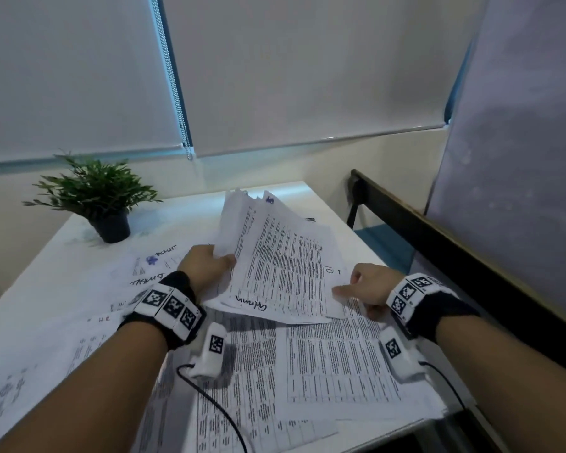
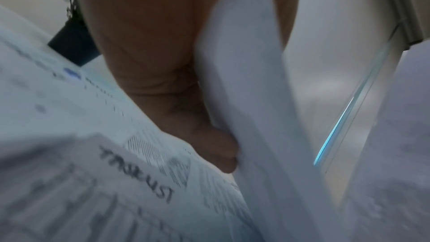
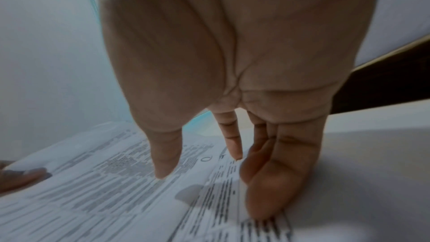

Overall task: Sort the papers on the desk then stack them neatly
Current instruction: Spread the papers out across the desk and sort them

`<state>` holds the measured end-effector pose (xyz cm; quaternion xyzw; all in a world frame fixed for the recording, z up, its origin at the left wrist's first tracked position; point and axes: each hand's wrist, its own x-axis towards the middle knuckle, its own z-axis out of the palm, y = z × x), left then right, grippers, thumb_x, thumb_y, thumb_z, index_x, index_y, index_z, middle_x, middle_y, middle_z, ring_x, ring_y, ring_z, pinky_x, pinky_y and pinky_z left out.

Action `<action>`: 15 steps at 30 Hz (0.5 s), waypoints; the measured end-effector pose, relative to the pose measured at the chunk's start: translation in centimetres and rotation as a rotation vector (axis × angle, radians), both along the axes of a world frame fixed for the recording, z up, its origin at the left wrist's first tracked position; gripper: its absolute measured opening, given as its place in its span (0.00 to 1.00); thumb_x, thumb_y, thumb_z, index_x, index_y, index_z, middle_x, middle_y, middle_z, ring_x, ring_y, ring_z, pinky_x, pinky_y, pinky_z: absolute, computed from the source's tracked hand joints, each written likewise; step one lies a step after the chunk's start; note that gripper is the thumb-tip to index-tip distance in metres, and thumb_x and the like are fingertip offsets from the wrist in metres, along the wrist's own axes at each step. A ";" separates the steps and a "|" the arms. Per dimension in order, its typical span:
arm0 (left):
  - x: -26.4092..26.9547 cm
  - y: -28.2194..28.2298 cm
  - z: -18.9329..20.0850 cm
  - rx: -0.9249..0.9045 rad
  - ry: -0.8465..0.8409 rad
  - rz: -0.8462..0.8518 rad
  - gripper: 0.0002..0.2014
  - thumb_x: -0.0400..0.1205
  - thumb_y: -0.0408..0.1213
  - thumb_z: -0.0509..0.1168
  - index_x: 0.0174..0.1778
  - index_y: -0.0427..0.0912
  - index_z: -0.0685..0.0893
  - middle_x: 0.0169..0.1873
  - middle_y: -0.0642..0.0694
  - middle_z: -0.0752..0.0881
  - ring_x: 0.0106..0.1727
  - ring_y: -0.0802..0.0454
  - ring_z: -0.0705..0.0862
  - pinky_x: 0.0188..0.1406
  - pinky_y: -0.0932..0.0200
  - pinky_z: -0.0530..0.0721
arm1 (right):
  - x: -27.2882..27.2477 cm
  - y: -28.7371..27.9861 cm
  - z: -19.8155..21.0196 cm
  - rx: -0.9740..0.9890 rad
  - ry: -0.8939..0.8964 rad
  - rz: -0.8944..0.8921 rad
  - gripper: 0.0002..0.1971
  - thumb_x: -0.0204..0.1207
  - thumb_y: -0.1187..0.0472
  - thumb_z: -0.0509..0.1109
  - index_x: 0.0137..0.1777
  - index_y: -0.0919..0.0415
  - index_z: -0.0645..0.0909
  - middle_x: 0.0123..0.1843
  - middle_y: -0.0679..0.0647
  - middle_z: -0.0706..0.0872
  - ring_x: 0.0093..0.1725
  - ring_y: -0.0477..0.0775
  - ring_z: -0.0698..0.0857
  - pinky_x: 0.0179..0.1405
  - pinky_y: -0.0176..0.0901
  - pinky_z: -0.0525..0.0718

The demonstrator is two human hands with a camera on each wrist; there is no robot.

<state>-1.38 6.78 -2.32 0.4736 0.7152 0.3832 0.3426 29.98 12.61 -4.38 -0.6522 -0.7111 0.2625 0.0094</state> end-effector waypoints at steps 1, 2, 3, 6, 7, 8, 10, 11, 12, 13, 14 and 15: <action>-0.4 -0.3 0.3 0.031 0.008 0.009 0.10 0.87 0.38 0.68 0.52 0.32 0.86 0.38 0.40 0.86 0.36 0.45 0.83 0.35 0.56 0.82 | -0.1 -0.1 0.1 0.012 0.004 -0.008 0.30 0.74 0.29 0.71 0.56 0.58 0.82 0.43 0.52 0.89 0.43 0.55 0.87 0.48 0.46 0.85; -0.7 -0.8 0.6 0.061 0.013 0.013 0.09 0.87 0.38 0.68 0.49 0.35 0.85 0.38 0.41 0.86 0.36 0.46 0.83 0.34 0.57 0.81 | -0.2 -0.1 0.2 0.028 0.012 -0.018 0.33 0.75 0.28 0.69 0.57 0.60 0.83 0.46 0.54 0.90 0.46 0.56 0.88 0.49 0.46 0.85; -1.0 -1.3 0.8 0.070 0.022 0.010 0.08 0.87 0.38 0.68 0.46 0.36 0.85 0.35 0.43 0.84 0.33 0.47 0.81 0.31 0.59 0.79 | -0.5 -0.1 0.3 0.050 0.036 -0.030 0.35 0.74 0.26 0.67 0.55 0.61 0.84 0.48 0.54 0.91 0.47 0.57 0.89 0.49 0.47 0.84; -1.8 -2.6 0.2 0.045 -0.018 -0.006 0.08 0.86 0.39 0.69 0.44 0.39 0.84 0.32 0.41 0.82 0.30 0.50 0.79 0.25 0.63 0.78 | -1.4 0.0 0.8 0.063 0.149 -0.049 0.32 0.72 0.22 0.65 0.42 0.54 0.83 0.42 0.51 0.87 0.41 0.53 0.86 0.39 0.43 0.78; -2.0 -3.0 -0.1 0.044 -0.059 -0.008 0.09 0.85 0.41 0.71 0.47 0.37 0.85 0.35 0.37 0.85 0.34 0.47 0.83 0.31 0.60 0.83 | -1.8 -0.1 1.0 0.041 0.203 -0.052 0.30 0.71 0.22 0.65 0.43 0.51 0.84 0.45 0.49 0.87 0.43 0.52 0.86 0.40 0.42 0.77; -2.4 -3.1 -0.5 0.047 -0.100 -0.002 0.14 0.82 0.44 0.74 0.52 0.36 0.87 0.42 0.34 0.89 0.41 0.43 0.87 0.42 0.54 0.87 | -2.2 -0.2 1.0 0.022 0.242 -0.052 0.29 0.72 0.23 0.66 0.47 0.49 0.84 0.48 0.47 0.87 0.47 0.52 0.86 0.44 0.42 0.78; -2.7 -3.1 -1.5 0.052 -0.214 0.007 0.28 0.73 0.51 0.79 0.61 0.33 0.88 0.53 0.39 0.93 0.54 0.39 0.91 0.60 0.43 0.88 | -2.5 0.0 0.8 0.024 0.335 -0.079 0.30 0.71 0.24 0.70 0.50 0.52 0.85 0.50 0.47 0.90 0.50 0.55 0.90 0.47 0.44 0.82; -2.3 -3.4 -1.2 0.063 -0.283 -0.011 0.30 0.74 0.50 0.79 0.65 0.31 0.87 0.53 0.41 0.94 0.54 0.40 0.93 0.60 0.43 0.89 | -2.7 0.4 0.6 0.024 0.447 -0.126 0.29 0.69 0.27 0.75 0.51 0.55 0.86 0.50 0.51 0.93 0.51 0.59 0.93 0.49 0.46 0.86; -1.6 -3.9 -0.7 0.076 -0.350 -0.041 0.25 0.79 0.44 0.77 0.67 0.30 0.86 0.51 0.42 0.95 0.52 0.42 0.94 0.55 0.46 0.91 | -2.7 0.5 0.4 0.000 0.607 -0.176 0.27 0.70 0.34 0.80 0.54 0.57 0.88 0.50 0.55 0.95 0.51 0.62 0.95 0.53 0.50 0.89; -0.6 -4.4 -0.1 0.077 -0.406 -0.095 0.19 0.85 0.39 0.72 0.67 0.31 0.86 0.51 0.43 0.96 0.51 0.44 0.95 0.50 0.50 0.92 | -2.7 0.4 0.3 -0.039 0.794 -0.211 0.22 0.74 0.45 0.82 0.60 0.60 0.88 0.52 0.57 0.96 0.52 0.63 0.95 0.55 0.55 0.91; 0.3 -4.8 0.3 0.054 -0.454 -0.164 0.15 0.87 0.37 0.69 0.67 0.33 0.87 0.52 0.42 0.96 0.51 0.44 0.96 0.47 0.51 0.93 | -2.6 0.2 0.5 -0.073 0.943 -0.226 0.18 0.78 0.56 0.80 0.65 0.63 0.87 0.55 0.58 0.96 0.53 0.62 0.95 0.56 0.57 0.92; 1.3 -5.2 0.5 0.022 -0.491 -0.252 0.14 0.88 0.36 0.67 0.67 0.34 0.87 0.55 0.40 0.95 0.55 0.42 0.95 0.49 0.49 0.94 | -2.2 0.0 0.5 -0.083 1.022 -0.237 0.17 0.81 0.66 0.77 0.69 0.65 0.85 0.58 0.59 0.95 0.54 0.60 0.95 0.56 0.57 0.92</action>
